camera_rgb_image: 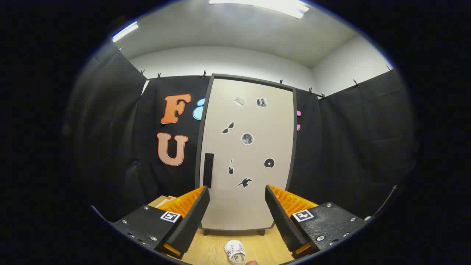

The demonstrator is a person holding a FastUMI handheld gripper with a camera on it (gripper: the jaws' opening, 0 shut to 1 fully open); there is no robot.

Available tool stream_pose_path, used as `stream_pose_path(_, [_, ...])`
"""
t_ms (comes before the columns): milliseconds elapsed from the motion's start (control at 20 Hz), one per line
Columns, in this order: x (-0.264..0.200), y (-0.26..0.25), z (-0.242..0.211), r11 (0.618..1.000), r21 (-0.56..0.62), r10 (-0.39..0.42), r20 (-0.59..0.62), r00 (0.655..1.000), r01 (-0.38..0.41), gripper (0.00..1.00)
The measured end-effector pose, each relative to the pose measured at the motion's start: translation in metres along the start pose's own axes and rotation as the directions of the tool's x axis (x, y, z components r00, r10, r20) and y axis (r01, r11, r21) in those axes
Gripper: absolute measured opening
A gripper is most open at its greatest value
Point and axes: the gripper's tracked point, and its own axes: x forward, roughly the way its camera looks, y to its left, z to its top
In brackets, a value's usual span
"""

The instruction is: Open the shoe cabinet door, grab the shoes and put them into the shoe cabinet, then close the shoe cabinet door.

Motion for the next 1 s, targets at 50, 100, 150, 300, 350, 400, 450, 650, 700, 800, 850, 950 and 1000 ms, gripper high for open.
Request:
stream_pose_path(50, [-0.004, -0.003, 0.001, 1.0, 0.009, 0.002, -0.001, 1.0, -0.002, 0.95])
stream_pose_path(100, [-0.008, -0.006, 0.0, 1.0, 0.022, 0.004, -0.005, 1.0, -0.004, 0.94])
stream_pose_path(150, [-0.012, -0.008, -0.001, 1.0, 0.029, 0.003, -0.007, 1.0, -0.003, 0.95])
stream_pose_path(300, [-0.013, -0.01, -0.002, 1.0, 0.028, 0.002, -0.01, 1.0, -0.002, 0.95])
stream_pose_path(350, [-0.012, -0.01, -0.002, 1.0, 0.029, 0.002, -0.011, 1.0, -0.002, 0.95])
stream_pose_path(400, [-0.011, -0.009, -0.002, 0.999, 0.032, 0.004, -0.011, 1.0, -0.004, 0.95])
stream_pose_path(450, [-0.011, -0.01, -0.002, 0.999, 0.033, 0.005, -0.012, 1.0, -0.004, 0.95])
stream_pose_path(650, [-0.01, -0.011, -0.002, 0.999, 0.044, 0.009, -0.017, 1.0, -0.009, 0.94])
stream_pose_path(700, [-0.009, -0.011, -0.004, 0.999, 0.049, 0.01, -0.02, 1.0, -0.009, 0.94])
stream_pose_path(800, [-0.007, -0.011, -0.006, 0.999, 0.052, 0.01, -0.024, 1.0, -0.009, 0.95])
stream_pose_path(850, [-0.004, -0.01, -0.009, 0.999, 0.051, 0.012, -0.028, 1.0, -0.011, 0.95])
stream_pose_path(950, [0.004, -0.002, -0.014, 0.998, 0.058, 0.03, -0.04, 0.999, -0.027, 0.94])
stream_pose_path(1000, [0.009, 0.002, -0.016, 0.998, 0.057, 0.038, -0.042, 0.998, -0.035, 0.95])
